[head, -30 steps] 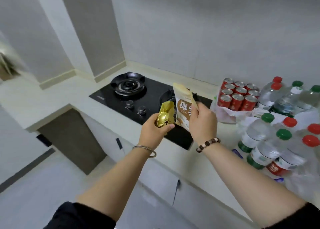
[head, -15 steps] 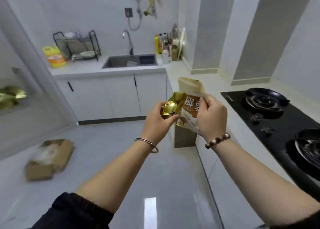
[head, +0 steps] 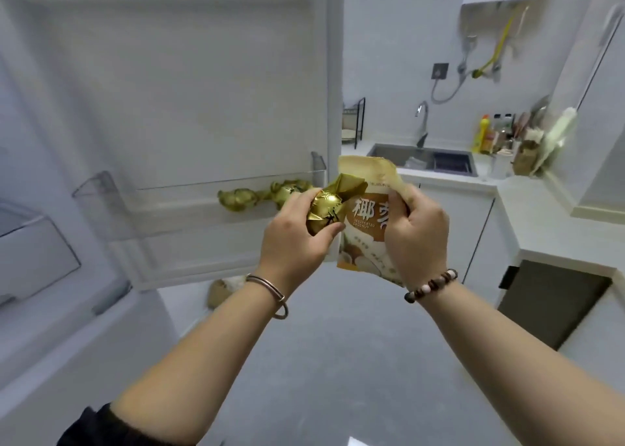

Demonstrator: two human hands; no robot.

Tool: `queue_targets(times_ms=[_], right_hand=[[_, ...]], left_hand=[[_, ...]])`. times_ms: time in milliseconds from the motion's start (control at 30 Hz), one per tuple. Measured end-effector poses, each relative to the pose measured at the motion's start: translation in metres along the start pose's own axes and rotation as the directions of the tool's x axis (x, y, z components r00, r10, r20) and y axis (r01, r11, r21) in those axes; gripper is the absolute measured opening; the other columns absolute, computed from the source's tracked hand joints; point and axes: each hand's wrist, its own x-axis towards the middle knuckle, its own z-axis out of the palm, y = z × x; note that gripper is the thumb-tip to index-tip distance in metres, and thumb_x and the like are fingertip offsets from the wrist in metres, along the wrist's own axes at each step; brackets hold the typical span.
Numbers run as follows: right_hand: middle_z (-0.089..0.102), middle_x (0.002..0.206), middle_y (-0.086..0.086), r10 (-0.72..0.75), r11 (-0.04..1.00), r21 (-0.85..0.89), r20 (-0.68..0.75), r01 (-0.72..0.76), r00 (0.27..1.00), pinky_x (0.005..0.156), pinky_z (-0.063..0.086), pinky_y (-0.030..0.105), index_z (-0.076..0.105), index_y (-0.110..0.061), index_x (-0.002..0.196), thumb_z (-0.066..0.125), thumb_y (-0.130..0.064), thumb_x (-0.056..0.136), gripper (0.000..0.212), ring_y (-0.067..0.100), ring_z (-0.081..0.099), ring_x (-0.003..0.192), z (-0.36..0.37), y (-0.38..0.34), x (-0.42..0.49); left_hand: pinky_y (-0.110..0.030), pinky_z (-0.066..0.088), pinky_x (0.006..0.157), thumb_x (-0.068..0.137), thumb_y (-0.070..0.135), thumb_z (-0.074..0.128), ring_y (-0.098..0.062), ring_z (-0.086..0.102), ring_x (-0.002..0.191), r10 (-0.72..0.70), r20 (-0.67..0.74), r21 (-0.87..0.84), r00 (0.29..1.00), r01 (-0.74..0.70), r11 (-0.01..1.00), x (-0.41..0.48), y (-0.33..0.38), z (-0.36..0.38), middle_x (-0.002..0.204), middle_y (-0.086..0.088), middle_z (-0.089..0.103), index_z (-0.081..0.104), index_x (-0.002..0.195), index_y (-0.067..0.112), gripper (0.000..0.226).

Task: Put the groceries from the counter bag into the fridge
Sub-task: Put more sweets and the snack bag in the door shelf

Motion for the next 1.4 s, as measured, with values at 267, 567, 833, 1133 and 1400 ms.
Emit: queue_targets(times_ms=[267,567,833,1133,1400], right_hand=[[0.043,0.053,0.005,0.213,0.941,0.239,0.131,-0.239,0.968,0.047,0.032,0.026,0.046,0.003,0.061,0.047,-0.003,0.091,0.031,0.014,0.038,0.049,0.087,-0.047,0.049],[0.062,0.075,0.028,0.423,0.771,0.437,0.19,-0.463,0.886,0.065,0.054,0.048,0.058,0.008,0.073,0.05,-0.001,0.09,0.02,0.036,0.062,0.064,0.116,-0.064,0.106],[0.065,0.071,0.008,0.455,0.619,0.524,0.367,-0.585,0.811,0.063,0.055,0.033,0.061,-0.005,0.074,0.053,0.001,0.089,0.018,0.018,0.064,0.059,0.137,-0.072,0.125],[0.069,0.069,-0.003,0.405,0.598,0.61,0.331,-0.52,0.853,0.061,0.058,0.028,0.062,-0.016,0.078,0.052,-0.01,0.094,0.02,0.01,0.067,0.06,0.175,-0.097,0.134],[0.07,0.077,-0.003,0.308,0.547,0.601,0.502,-0.582,0.808,0.07,0.057,0.033,0.063,-0.019,0.084,0.05,-0.014,0.096,0.019,0.012,0.068,0.069,0.224,-0.123,0.122]], left_hand=[[-0.028,0.046,0.086,0.081,0.029,0.072,-0.015,0.057,0.097,-0.089,-0.035,0.087,0.995,0.092,0.992,0.074,-0.066,-0.098,0.109,0.0,0.062,0.057,0.125,0.015,0.049],[-0.031,0.056,0.07,0.08,0.042,0.07,-0.019,0.061,0.084,-0.458,0.552,0.388,0.697,0.271,0.881,0.163,-0.133,-0.131,0.09,-0.006,0.065,0.068,0.097,0.01,0.036],[-0.032,0.06,0.072,0.072,0.041,0.078,-0.022,0.069,0.082,-0.588,0.655,0.569,0.475,0.202,0.797,0.166,-0.164,-0.134,0.091,-0.009,0.068,0.067,0.098,0.004,0.047],[-0.027,0.052,0.084,0.09,0.045,0.057,-0.011,0.057,0.101,-0.512,0.733,0.525,0.448,0.105,0.845,0.153,-0.172,-0.159,0.117,0.005,0.063,0.061,0.121,0.023,0.038],[-0.031,0.054,0.083,0.093,0.023,0.056,-0.016,0.067,0.093,-0.382,0.311,-0.498,0.87,0.492,0.714,0.152,-0.161,-0.2,0.104,-0.005,0.069,0.059,0.116,0.016,0.024]])
